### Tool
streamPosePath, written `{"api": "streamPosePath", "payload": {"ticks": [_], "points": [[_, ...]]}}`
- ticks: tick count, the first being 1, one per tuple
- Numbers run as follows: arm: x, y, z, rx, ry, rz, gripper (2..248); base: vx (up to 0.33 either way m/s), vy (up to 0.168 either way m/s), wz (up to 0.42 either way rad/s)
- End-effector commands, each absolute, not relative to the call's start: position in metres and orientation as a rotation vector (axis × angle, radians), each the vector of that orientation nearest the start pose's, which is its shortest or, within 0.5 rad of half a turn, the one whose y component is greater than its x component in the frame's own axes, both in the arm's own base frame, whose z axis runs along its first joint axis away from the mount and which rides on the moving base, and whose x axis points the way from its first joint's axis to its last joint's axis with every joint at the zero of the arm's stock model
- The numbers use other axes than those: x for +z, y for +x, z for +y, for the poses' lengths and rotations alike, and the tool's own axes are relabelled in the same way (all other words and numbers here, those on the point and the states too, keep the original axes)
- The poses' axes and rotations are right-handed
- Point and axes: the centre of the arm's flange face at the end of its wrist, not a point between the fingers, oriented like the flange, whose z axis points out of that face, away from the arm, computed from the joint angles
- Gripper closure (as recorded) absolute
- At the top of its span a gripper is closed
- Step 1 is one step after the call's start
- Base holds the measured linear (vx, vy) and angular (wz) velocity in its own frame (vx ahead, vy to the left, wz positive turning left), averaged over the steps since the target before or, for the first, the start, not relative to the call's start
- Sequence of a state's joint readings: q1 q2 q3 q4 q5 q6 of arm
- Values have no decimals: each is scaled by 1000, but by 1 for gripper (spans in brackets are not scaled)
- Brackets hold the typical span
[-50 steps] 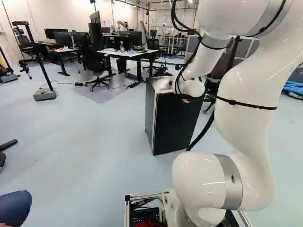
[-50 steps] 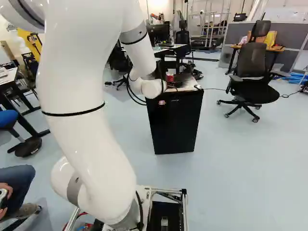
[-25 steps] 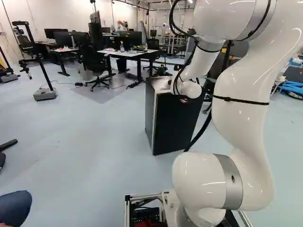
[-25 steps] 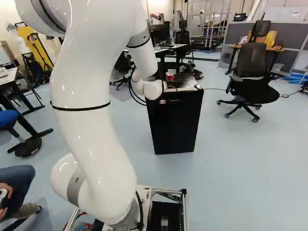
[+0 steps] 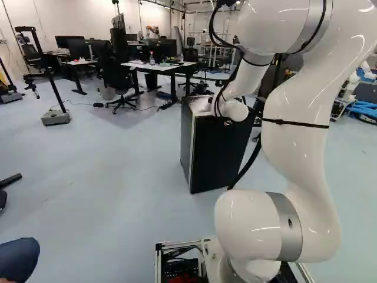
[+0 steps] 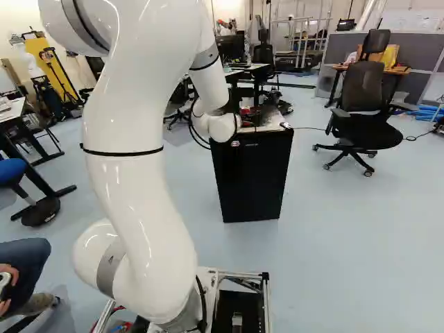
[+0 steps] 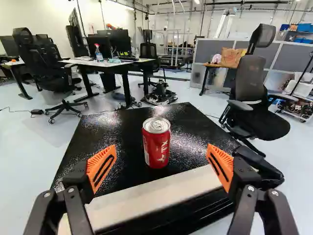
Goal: Grab a drink from the fridge
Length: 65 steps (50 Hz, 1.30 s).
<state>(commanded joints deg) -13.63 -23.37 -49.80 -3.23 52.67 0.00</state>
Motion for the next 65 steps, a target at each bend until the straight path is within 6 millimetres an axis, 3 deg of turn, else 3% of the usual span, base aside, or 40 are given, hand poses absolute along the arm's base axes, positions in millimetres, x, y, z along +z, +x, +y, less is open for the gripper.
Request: {"api": "streamPosePath", "payload": {"ticks": [65], "points": [[372,620,-133,-2061,-2530,186,3,0,0,0]]}}
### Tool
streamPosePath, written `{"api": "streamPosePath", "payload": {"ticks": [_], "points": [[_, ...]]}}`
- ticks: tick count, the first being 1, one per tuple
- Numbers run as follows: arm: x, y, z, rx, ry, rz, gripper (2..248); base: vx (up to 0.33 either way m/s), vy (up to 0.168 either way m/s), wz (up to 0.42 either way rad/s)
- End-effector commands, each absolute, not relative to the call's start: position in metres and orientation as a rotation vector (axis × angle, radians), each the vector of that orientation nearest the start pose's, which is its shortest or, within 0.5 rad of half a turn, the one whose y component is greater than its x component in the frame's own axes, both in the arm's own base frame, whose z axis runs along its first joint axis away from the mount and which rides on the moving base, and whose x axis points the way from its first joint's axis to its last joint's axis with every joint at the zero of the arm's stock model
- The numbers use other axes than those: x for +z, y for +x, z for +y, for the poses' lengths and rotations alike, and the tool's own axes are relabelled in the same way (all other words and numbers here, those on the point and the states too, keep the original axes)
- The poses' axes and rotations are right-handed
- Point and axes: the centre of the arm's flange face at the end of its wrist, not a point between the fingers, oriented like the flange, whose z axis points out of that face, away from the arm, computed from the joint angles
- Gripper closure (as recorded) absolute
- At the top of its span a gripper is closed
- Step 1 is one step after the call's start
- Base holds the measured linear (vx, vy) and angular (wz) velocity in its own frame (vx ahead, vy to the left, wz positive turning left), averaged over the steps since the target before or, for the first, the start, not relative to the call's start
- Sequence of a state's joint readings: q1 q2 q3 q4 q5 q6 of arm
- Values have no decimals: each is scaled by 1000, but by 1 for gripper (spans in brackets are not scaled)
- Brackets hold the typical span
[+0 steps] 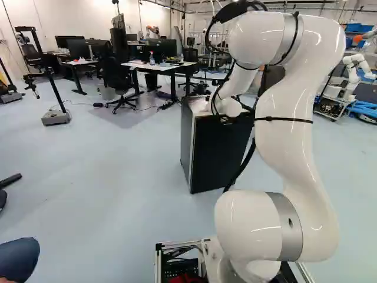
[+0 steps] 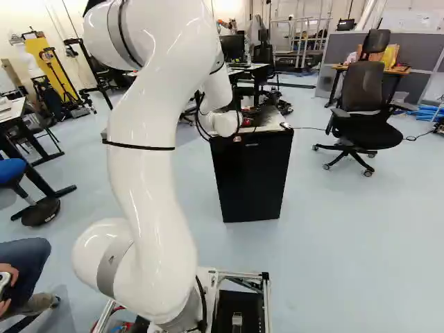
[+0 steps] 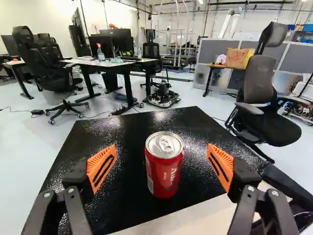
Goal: Grab a drink from the fridge
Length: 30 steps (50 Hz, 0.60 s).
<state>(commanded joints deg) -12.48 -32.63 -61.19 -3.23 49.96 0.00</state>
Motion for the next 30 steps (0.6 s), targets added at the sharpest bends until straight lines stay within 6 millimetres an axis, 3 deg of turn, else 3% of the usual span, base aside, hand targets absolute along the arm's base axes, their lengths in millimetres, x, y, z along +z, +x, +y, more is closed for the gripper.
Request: {"api": "streamPosePath", "payload": {"ticks": [11,30], "points": [[364,630,-134,-2050,-2537,183,3,0,0,0],[364,631,-134,-2050,-2536,183,3,0,0,0]]}}
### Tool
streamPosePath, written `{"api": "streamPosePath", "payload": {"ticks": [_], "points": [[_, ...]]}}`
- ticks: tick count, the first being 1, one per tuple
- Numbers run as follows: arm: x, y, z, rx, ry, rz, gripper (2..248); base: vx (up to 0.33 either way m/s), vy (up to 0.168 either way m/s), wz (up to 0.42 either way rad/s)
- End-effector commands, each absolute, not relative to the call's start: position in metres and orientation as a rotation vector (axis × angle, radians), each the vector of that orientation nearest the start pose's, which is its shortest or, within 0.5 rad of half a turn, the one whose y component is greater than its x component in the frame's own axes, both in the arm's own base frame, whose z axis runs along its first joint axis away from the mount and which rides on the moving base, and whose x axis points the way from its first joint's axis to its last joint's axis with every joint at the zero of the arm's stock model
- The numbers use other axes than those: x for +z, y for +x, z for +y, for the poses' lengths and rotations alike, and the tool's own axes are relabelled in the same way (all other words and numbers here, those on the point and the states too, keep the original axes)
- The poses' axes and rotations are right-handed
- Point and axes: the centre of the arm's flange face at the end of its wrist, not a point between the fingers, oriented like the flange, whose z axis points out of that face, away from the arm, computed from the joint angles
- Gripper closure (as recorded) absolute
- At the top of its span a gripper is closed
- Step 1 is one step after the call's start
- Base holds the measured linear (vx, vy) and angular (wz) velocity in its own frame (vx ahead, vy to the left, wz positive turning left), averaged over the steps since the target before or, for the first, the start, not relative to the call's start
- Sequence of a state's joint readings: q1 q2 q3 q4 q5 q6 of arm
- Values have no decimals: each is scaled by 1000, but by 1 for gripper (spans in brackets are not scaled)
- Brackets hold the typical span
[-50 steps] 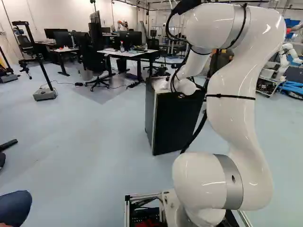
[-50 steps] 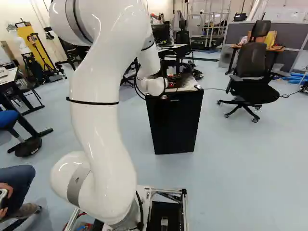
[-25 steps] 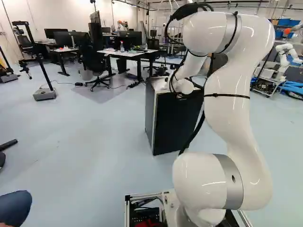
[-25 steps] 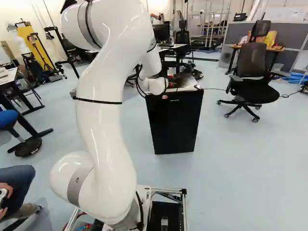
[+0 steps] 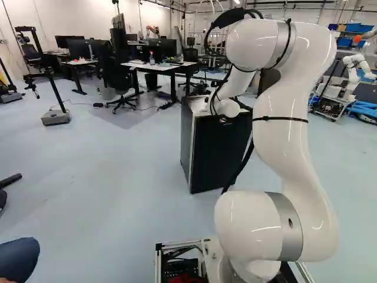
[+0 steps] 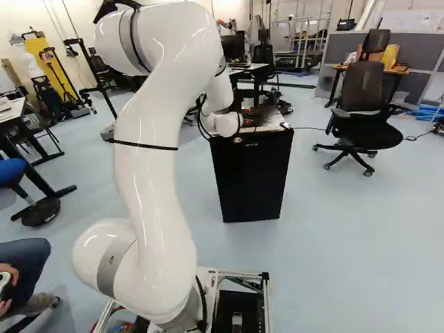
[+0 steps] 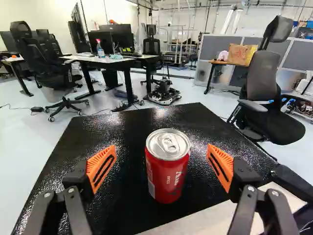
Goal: Grab a drink from the fridge
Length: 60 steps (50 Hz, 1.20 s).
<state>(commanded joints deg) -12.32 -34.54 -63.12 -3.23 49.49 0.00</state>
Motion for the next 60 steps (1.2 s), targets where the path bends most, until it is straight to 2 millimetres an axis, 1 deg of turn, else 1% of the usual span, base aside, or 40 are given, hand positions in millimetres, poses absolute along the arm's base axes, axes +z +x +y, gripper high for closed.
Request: {"api": "streamPosePath", "payload": {"ticks": [2,3,7,8,13,14,18,19,23,24,39,60], "points": [[364,631,-134,-2050,-2536,183,3,0,0,0],[364,631,-134,-2050,-2536,183,25,0,0,0],[364,631,-134,-2050,-2536,183,25,0,0,0],[364,631,-134,-2050,-2536,183,64,0,0,0],[364,631,-134,-2050,-2536,183,64,0,0,0],[364,631,-134,-2050,-2536,183,102,0,0,0],[364,631,-134,-2050,-2536,183,102,0,0,0],[364,631,-134,-2050,-2536,183,140,0,0,0],[364,631,-134,-2050,-2536,183,140,0,0,0],[364,631,-134,-2050,-2536,183,150,0,0,0],[365,631,-134,-2052,-2536,182,150,0,0,0],[387,629,-133,-2095,-2505,179,150,0,0,0]]}}
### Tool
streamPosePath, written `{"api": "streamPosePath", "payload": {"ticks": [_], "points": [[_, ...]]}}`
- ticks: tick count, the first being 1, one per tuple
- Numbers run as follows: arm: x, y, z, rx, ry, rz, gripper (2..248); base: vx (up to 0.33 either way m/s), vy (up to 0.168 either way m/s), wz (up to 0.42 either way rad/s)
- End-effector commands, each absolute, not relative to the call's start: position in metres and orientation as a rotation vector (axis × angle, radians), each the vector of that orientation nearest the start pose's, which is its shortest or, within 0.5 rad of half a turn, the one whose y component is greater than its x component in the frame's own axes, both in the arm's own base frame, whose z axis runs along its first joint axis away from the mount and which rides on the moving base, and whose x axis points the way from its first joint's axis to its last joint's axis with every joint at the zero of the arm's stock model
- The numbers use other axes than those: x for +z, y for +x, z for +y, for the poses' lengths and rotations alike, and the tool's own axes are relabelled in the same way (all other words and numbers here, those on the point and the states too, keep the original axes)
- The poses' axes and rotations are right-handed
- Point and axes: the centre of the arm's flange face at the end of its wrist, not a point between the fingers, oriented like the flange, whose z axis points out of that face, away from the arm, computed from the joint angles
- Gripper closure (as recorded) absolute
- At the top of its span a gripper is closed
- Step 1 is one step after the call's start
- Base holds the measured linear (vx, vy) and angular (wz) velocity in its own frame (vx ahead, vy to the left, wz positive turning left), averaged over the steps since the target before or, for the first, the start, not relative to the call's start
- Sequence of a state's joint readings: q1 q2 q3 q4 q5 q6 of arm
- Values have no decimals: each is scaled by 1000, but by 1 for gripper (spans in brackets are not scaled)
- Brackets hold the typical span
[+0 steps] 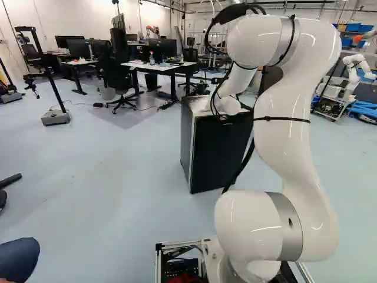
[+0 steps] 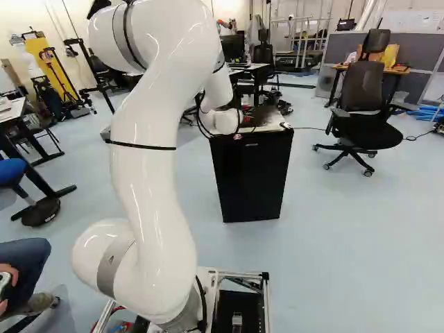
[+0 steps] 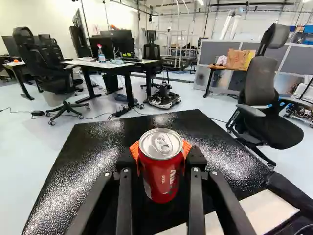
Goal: Grab a drink from the fridge
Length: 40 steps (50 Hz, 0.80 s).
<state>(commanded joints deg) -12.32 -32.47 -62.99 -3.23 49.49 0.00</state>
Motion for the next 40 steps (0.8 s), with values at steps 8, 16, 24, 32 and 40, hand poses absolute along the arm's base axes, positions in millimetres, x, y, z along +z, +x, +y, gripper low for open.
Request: {"api": "streamPosePath", "payload": {"ticks": [8,16,24,32,40], "points": [[396,629,-133,-2114,-2491,177,150,0,0,0],[396,629,-133,-2114,-2491,177,150,0,0,0],[396,628,-133,-2114,-2491,177,150,0,0,0],[397,626,-131,-2111,-2492,175,150,0,0,0],[398,621,-128,-2106,-2493,172,150,0,0,0]]}}
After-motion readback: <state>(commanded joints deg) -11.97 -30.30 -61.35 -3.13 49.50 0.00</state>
